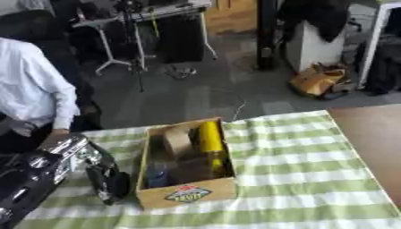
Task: Pick up objects on the table and place them in the box.
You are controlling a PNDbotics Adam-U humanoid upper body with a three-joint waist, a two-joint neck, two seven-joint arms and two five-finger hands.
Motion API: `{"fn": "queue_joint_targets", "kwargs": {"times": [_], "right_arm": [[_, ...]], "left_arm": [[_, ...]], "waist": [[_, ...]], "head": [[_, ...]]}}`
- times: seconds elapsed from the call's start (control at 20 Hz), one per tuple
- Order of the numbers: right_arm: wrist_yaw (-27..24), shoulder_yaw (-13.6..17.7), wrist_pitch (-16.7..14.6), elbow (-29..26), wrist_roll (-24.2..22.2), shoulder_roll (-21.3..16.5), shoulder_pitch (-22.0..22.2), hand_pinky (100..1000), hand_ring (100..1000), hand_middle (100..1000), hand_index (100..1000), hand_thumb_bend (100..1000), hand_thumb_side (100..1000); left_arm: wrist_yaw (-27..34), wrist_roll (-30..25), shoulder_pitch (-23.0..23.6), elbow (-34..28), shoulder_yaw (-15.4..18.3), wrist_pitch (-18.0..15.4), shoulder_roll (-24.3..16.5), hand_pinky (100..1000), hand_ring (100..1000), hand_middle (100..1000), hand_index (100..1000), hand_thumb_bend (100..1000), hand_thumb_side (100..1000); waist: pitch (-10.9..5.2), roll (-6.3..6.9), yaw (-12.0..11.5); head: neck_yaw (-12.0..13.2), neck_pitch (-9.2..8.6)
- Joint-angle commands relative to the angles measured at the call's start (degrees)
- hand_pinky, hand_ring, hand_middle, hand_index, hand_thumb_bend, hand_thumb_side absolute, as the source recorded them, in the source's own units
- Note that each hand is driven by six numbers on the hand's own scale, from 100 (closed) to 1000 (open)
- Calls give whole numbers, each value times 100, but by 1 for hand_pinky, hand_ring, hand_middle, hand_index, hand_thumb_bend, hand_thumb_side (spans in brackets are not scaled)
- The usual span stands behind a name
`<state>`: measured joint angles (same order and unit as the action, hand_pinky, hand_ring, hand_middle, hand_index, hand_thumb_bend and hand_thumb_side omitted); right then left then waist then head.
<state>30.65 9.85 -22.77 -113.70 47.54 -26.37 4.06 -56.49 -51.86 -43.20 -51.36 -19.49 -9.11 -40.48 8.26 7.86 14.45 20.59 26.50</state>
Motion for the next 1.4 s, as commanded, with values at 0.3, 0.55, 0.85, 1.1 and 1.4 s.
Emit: {"fn": "queue_joint_targets", "kwargs": {"times": [0.3, 0.55, 0.85, 1.1, 1.4], "right_arm": [[-4, -32, -473, -89, 443, -22, -33, 901, 1000, 919, 904, 100, 1000], [-5, -34, -471, -89, 443, -10, -38, 901, 1000, 919, 904, 100, 1000], [-69, 15, -503, -89, 443, -12, -50, 902, 1000, 919, 904, 100, 1000], [-106, 41, -528, -89, 443, -20, -63, 903, 1000, 919, 904, 100, 1000], [-124, 48, -533, -89, 443, -12, -61, 903, 1000, 920, 904, 100, 1000]], "left_arm": [[36, 76, -120, -177, 120, -17, -160, 653, 759, 770, 851, 293, 653], [222, 404, -92, -194, 131, -1, -127, 557, 662, 679, 750, 285, 677], [299, 585, -24, -61, 122, -6, -77, 490, 595, 600, 685, 288, 682], [281, 614, -1, 43, 117, -48, -40, 424, 524, 523, 613, 323, 653], [203, 610, 11, 116, 108, -77, -8, 330, 420, 397, 489, 298, 652]], "waist": [[-48, -68, 13], [-53, -69, 21], [-56, -72, 44], [-54, -71, 46], [-51, -69, 37]], "head": [[29, -97], [32, -127], [43, -141], [44, -138], [33, -125]]}}
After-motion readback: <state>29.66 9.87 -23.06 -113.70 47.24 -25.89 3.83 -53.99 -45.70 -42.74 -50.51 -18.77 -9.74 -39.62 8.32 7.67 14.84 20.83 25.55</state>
